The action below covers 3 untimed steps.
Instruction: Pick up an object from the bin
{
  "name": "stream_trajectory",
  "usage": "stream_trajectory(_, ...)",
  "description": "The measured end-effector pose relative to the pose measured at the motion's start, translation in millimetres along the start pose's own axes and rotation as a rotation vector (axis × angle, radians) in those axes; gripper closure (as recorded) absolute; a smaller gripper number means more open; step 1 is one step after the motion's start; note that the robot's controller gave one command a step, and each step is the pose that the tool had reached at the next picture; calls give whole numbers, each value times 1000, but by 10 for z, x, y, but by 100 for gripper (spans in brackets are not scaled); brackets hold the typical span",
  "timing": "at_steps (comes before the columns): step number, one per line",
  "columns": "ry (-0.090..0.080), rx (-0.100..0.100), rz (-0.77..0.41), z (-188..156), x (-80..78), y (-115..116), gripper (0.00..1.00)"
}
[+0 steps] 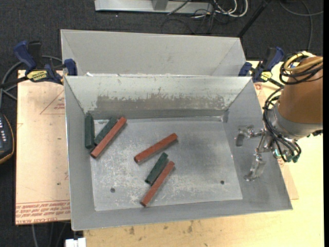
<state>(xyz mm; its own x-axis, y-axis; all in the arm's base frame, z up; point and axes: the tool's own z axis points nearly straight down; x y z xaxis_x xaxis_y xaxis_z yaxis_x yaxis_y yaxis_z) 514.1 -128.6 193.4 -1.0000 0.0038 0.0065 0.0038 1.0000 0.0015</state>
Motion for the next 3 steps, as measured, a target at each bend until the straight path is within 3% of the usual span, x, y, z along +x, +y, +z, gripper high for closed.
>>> stream_trajectory(1,-17,0,12,-211,-805,210,0)
stream_trajectory(2,-7,-3,-44,-3,-761,1129,0)
stream_trajectory(3,-5,0,-225,1266,-1237,1599,0)
